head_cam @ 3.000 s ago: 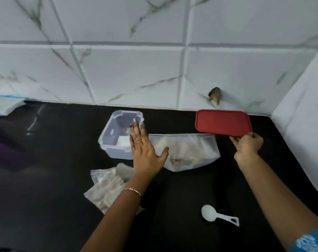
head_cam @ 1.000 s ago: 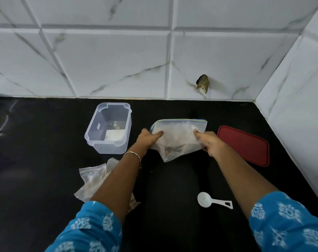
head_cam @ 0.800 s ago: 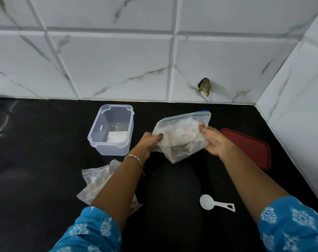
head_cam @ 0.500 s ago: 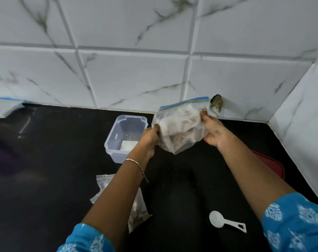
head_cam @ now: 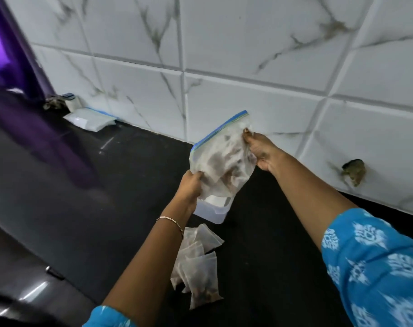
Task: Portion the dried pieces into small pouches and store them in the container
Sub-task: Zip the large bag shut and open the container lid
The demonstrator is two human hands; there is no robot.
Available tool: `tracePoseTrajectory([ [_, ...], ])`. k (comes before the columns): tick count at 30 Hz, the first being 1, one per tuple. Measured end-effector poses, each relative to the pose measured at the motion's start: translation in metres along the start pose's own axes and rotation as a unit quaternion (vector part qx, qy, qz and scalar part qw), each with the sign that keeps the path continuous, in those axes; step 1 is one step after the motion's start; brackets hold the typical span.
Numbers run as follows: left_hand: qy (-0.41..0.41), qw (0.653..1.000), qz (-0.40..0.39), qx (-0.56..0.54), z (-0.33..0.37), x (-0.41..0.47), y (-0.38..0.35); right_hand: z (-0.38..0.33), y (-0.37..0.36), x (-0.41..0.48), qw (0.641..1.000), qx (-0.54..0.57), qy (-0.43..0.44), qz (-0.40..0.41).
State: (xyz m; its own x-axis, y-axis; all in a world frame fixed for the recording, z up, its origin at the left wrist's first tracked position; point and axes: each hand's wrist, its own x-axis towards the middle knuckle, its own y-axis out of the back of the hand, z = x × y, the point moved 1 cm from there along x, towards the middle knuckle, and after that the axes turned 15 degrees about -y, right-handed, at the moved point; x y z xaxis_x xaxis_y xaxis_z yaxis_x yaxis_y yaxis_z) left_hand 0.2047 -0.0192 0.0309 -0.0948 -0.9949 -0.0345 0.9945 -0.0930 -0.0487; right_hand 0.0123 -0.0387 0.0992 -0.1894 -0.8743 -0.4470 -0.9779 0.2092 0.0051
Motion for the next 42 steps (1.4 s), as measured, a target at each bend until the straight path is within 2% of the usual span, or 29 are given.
tracePoseTrajectory([
  [3, -0.002, 0.999, -0.014, 0.032, -0.008, 0.002, 0.006, 0.000, -0.007, 0.014, 0.999, -0.032, 0.005, -0.012],
  [5, -0.020, 0.994, -0.021, 0.107, -0.007, 0.004, 0.008, 0.002, -0.011, 0.020, 0.999, -0.044, 0.005, -0.021],
  [9, -0.048, 0.961, -0.059, 0.266, -0.002, 0.008, 0.011, 0.003, -0.013, 0.034, 0.998, -0.044, 0.000, -0.033],
  [14, -0.045, 0.910, -0.100, 0.401, 0.008, 0.008, 0.010, -0.004, -0.015, 0.045, 0.998, -0.041, 0.004, -0.054],
  [17, -0.028, 0.863, -0.128, 0.488, 0.010, 0.005, 0.012, -0.004, -0.015, 0.053, 0.995, -0.064, 0.000, -0.075],
  [20, -0.071, 0.819, -0.099, 0.561, 0.015, -0.002, 0.016, 0.000, -0.016, 0.059, 0.992, -0.069, -0.007, -0.102],
  [23, -0.133, 0.806, -0.051, 0.574, 0.016, -0.005, 0.020, 0.001, -0.014, 0.064, 0.992, -0.061, 0.009, -0.110],
  [27, -0.125, 0.827, -0.121, 0.534, 0.004, -0.001, 0.025, -0.001, -0.010, 0.070, 0.988, -0.073, 0.014, -0.133],
  [30, -0.115, 0.802, -0.158, 0.565, 0.001, -0.001, 0.025, -0.002, -0.015, 0.070, 0.984, -0.100, 0.016, -0.145],
  [33, -0.157, 0.770, -0.094, 0.611, 0.005, -0.006, 0.020, 0.004, -0.024, 0.070, 0.981, -0.135, 0.025, -0.135],
  [35, -0.243, 0.776, -0.066, 0.578, 0.005, -0.008, 0.014, 0.012, -0.028, 0.072, 0.978, -0.168, 0.025, -0.124],
  [38, -0.331, 0.769, -0.109, 0.536, 0.000, -0.003, 0.001, 0.025, -0.029, 0.074, 0.968, -0.219, 0.025, -0.118],
  [40, -0.327, 0.758, -0.153, 0.543, -0.007, 0.000, -0.010, 0.030, -0.029, 0.073, 0.960, -0.253, 0.038, -0.111],
  [42, -0.302, 0.756, -0.177, 0.552, -0.014, 0.004, -0.018, 0.032, -0.026, 0.073, 0.936, -0.338, 0.063, -0.076],
])
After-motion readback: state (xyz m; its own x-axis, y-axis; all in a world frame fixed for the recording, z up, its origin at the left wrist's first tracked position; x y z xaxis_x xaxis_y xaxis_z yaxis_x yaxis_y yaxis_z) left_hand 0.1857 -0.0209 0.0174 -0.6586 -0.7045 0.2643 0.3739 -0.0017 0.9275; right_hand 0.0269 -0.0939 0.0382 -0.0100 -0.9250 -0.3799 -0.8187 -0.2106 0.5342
